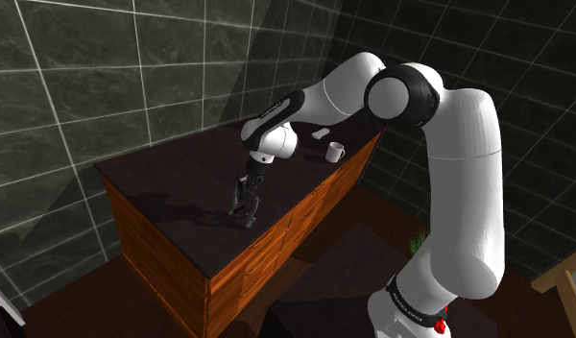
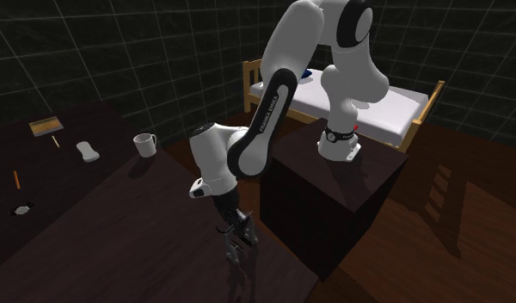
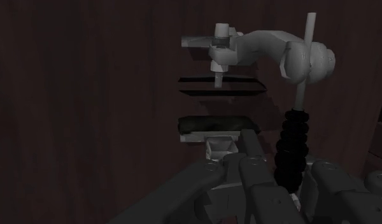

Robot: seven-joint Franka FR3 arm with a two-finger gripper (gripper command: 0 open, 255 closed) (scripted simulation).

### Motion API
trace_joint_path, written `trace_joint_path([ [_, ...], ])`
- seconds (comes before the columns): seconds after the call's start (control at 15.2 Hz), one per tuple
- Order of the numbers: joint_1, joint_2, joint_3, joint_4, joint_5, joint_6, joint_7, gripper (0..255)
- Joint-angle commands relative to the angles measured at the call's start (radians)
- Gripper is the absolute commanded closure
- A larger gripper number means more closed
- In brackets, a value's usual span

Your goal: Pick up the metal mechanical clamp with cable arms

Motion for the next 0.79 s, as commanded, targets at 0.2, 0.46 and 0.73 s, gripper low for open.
trace_joint_path([
  [0.2, 0.002, -0.014, -0.003, -0.005, -0.005, -0.009, 0.006, 255],
  [0.46, 0.008, -0.058, -0.013, -0.014, -0.021, -0.041, 0.027, 255],
  [0.73, 0.013, -0.100, -0.022, -0.019, -0.039, -0.074, 0.049, 255],
])
